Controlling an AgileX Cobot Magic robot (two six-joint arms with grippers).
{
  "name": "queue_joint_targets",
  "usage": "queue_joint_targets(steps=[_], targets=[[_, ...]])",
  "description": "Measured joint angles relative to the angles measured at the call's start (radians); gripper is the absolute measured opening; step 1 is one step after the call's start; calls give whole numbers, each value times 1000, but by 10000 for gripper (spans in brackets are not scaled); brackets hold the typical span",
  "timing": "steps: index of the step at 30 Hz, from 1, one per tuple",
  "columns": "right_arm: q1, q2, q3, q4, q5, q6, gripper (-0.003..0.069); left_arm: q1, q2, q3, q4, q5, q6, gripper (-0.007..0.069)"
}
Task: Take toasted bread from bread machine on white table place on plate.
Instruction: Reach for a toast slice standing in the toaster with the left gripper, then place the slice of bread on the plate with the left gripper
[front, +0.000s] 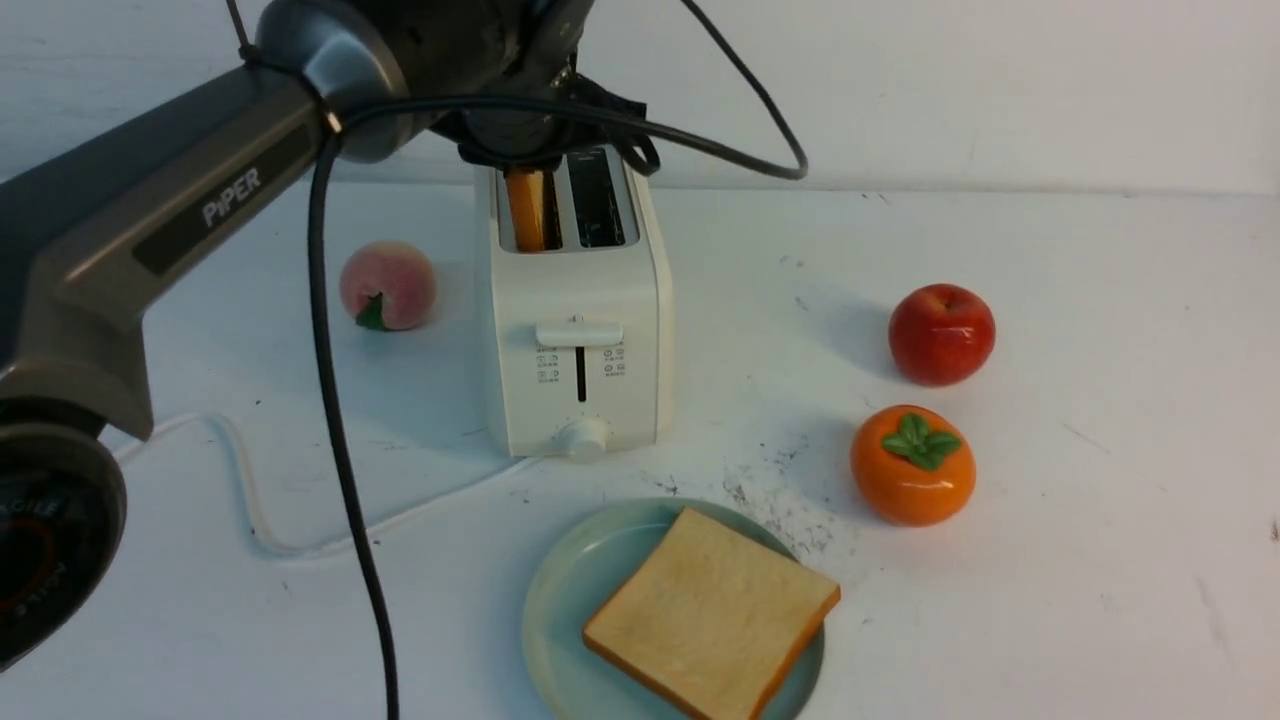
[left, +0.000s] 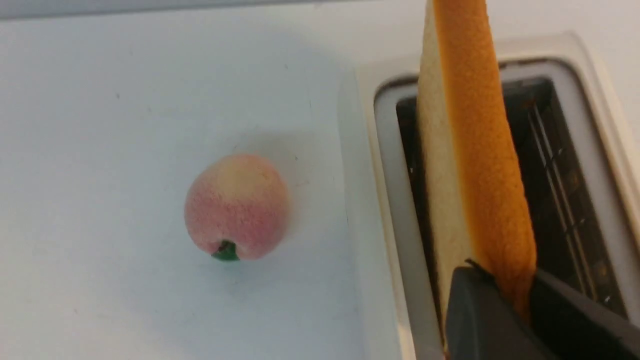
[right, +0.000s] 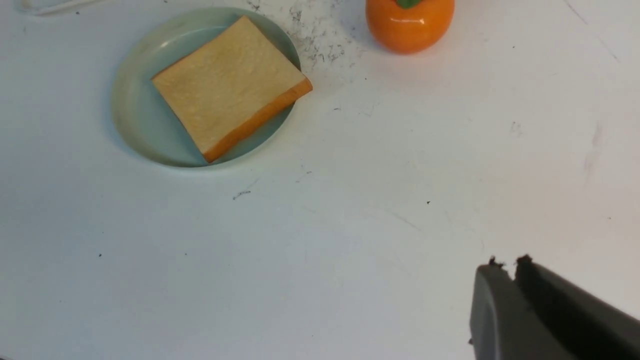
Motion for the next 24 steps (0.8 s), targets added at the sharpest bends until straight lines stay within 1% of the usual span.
queue_joint_targets(steps=[5, 8, 9, 10, 12, 14, 15, 16, 17, 19, 21, 24], targets=[[0, 0, 1, 7, 17, -1, 59, -1, -72, -163, 37, 33, 0, 66], [0, 0, 8, 12, 18, -1, 62, -1, -146, -248, 2, 118, 3, 66], [0, 0, 8, 13, 18, -1, 62, -1, -172, -274, -19, 167, 9, 66], [0, 0, 8, 14, 18, -1, 63, -1, -216, -294, -64, 217, 31, 66], [0, 0, 9, 15, 18, -1, 64, -1, -274, -301, -149, 257, 97, 66], [0, 0, 9, 18, 17, -1, 65, 0, -314, -292, -250, 257, 180, 66], [0, 0, 9, 18, 17, -1, 65, 0, -318, -287, -275, 257, 189, 66], [0, 0, 9, 18, 17, -1, 64, 0, -336, -275, -330, 257, 233, 66], [0, 0, 9, 19, 17, -1, 69, 0, -358, -235, -450, 257, 290, 66], [0, 0, 9, 21, 16, -1, 73, 0, -391, -139, -620, 257, 348, 66], [0, 0, 9, 21, 16, -1, 76, 0, -421, -28, -744, 257, 407, 66], [0, 0, 9, 21, 16, -2, 80, -1, -465, 168, -891, 257, 492, 66]])
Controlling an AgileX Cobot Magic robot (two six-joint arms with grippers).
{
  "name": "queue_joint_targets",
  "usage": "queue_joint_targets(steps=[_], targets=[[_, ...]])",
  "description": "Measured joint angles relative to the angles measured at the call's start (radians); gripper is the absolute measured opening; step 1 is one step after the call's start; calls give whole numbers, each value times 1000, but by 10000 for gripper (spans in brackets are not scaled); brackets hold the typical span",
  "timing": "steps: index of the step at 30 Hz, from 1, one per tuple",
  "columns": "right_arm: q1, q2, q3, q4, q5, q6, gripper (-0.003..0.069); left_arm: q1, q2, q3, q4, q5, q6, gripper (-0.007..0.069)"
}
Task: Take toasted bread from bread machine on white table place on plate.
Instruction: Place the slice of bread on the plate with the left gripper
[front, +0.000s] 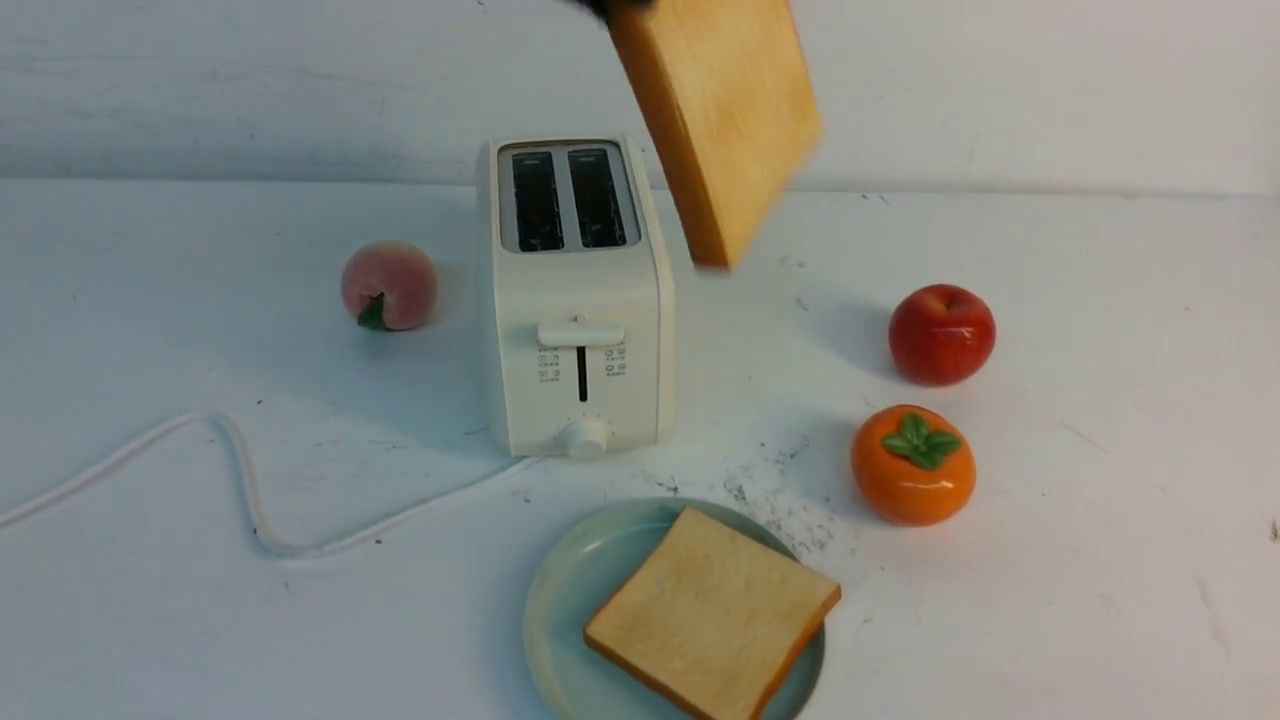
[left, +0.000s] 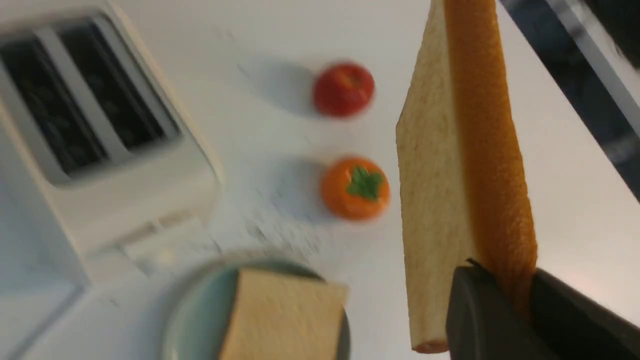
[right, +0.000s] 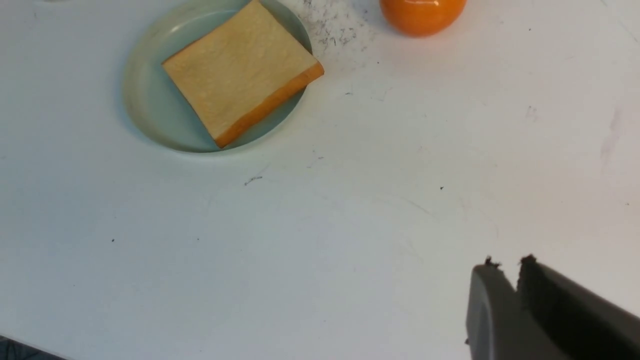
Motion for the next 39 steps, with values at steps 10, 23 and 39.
queue_joint_targets(steps=[10, 23, 39], targets=[[0, 0, 1, 1, 0, 0, 90, 0, -3, 582, -277, -51, 320, 66], [0, 0, 1, 4, 0, 0, 104, 0, 0, 669, -313, -329, 420, 66], [0, 0, 1, 4, 0, 0, 118, 0, 132, 669, -310, -362, 420, 66]])
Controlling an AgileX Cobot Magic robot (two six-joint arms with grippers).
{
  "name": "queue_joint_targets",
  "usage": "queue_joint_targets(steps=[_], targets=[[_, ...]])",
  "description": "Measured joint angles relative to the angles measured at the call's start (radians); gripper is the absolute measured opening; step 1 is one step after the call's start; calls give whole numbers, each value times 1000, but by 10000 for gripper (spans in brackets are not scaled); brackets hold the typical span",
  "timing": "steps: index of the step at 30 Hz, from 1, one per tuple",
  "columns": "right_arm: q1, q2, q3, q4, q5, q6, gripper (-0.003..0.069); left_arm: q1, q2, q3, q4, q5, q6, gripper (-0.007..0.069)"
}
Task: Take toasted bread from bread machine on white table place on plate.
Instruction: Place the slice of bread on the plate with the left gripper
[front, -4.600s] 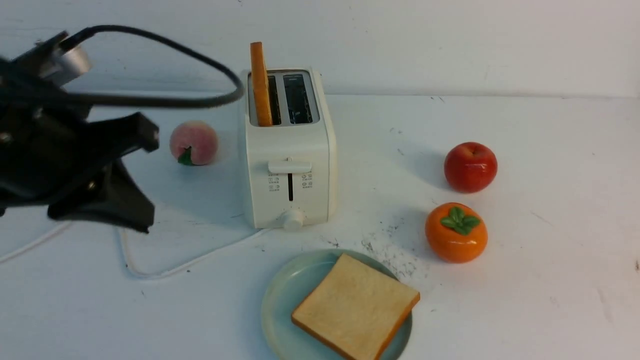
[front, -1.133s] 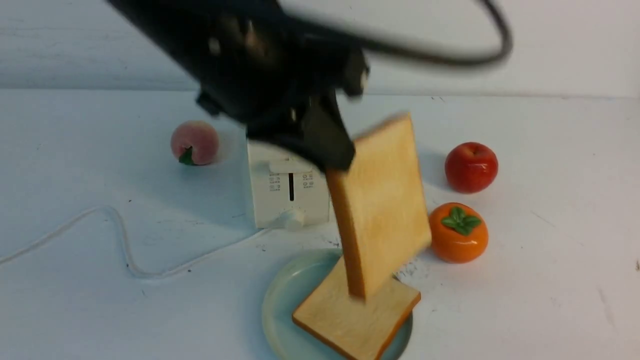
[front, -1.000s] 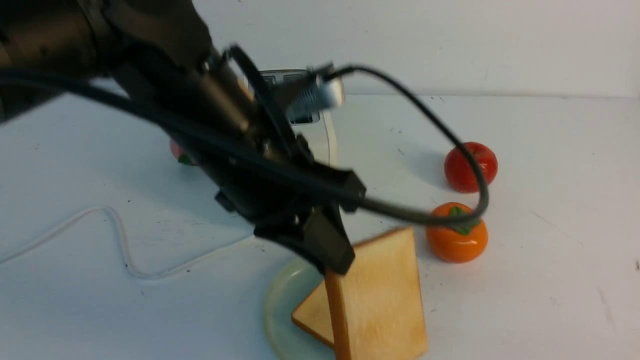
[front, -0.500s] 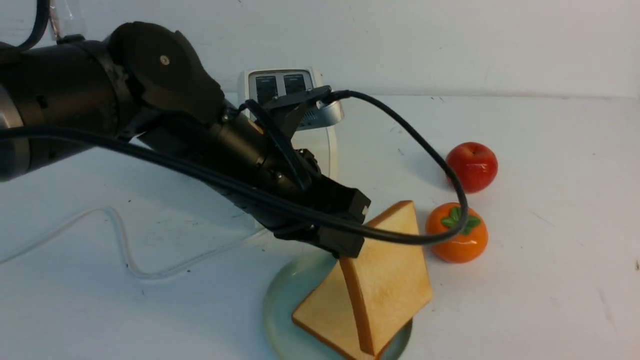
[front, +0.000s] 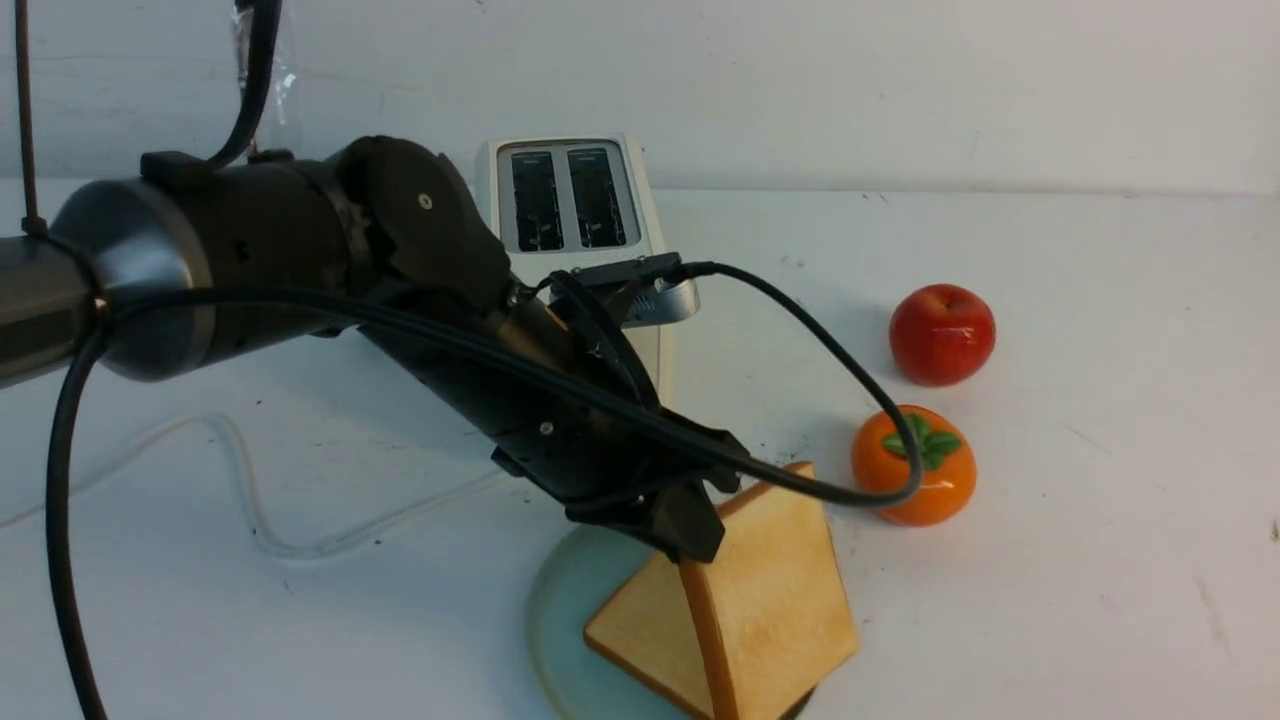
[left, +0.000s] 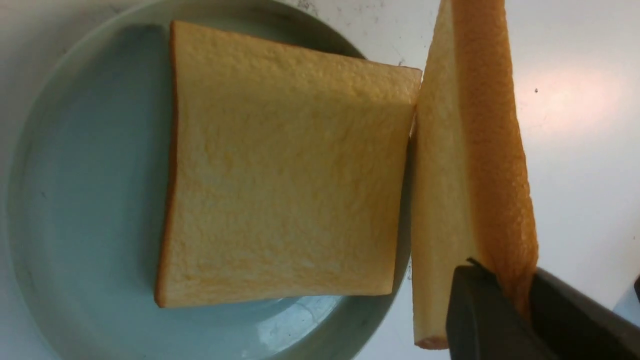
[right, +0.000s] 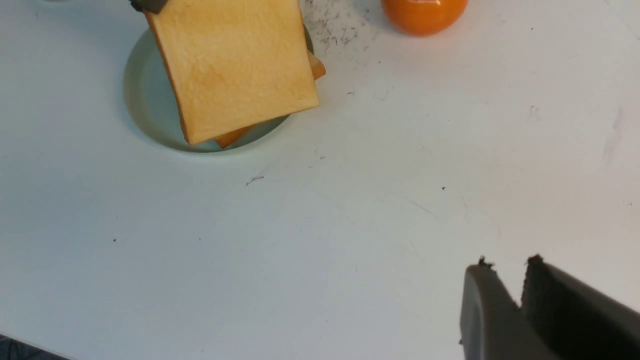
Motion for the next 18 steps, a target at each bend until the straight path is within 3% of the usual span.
queue_joint_targets(steps=[18], targets=[[0, 0, 0, 0, 0, 0, 134, 0, 0, 0, 69, -91, -10, 66]])
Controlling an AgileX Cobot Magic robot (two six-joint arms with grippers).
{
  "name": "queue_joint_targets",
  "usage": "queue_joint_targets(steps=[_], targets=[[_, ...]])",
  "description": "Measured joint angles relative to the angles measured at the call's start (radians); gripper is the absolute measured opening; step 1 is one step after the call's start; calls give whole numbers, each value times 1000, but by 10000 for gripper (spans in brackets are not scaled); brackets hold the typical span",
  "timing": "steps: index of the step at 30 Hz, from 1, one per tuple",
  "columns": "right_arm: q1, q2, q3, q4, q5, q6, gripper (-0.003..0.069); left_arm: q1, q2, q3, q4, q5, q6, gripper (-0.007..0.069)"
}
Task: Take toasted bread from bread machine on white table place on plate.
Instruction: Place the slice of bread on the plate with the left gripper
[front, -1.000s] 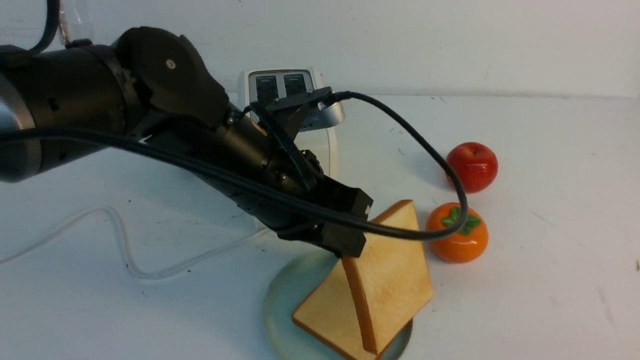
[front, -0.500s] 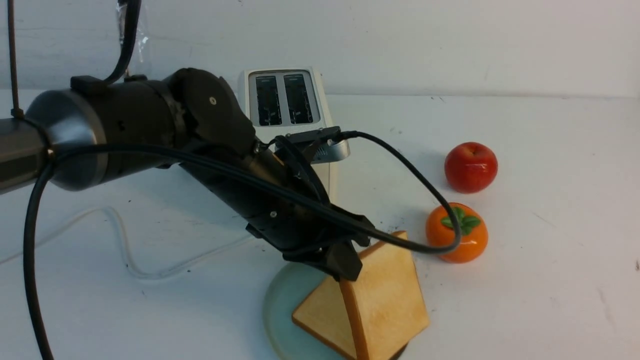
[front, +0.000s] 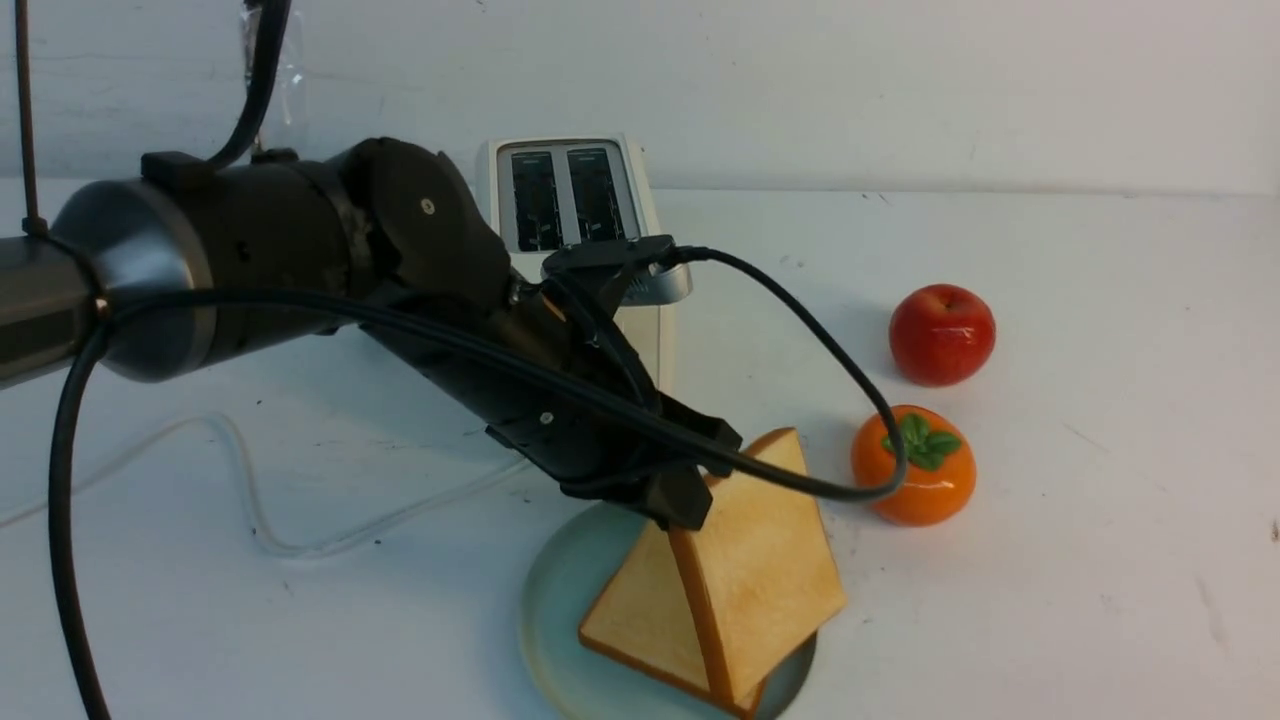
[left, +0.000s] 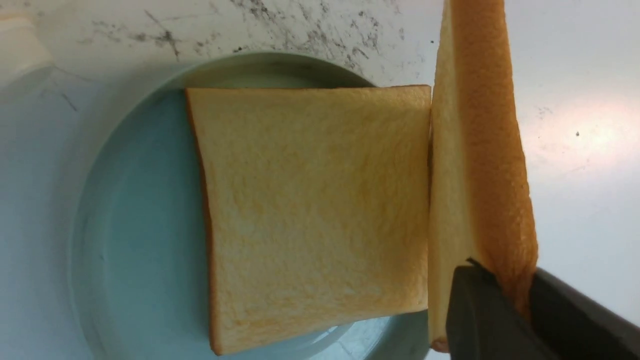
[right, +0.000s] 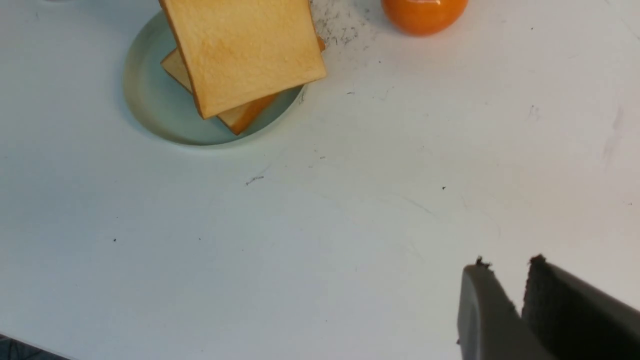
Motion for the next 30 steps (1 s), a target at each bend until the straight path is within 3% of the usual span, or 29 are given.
queue_joint_targets(steps=[8, 16, 20, 30], targets=[[0, 0, 0, 0, 0, 0, 135, 0, 0, 0, 141, -1, -142, 66], [0, 0, 0, 0, 0, 0, 139, 0, 0, 0, 172, -1, -200, 75], [0, 0, 0, 2, 0, 0, 141, 0, 0, 0, 210, -1, -218, 122], [0, 0, 0, 22, 0, -5, 148, 0, 0, 0, 312, -1, -311, 342]])
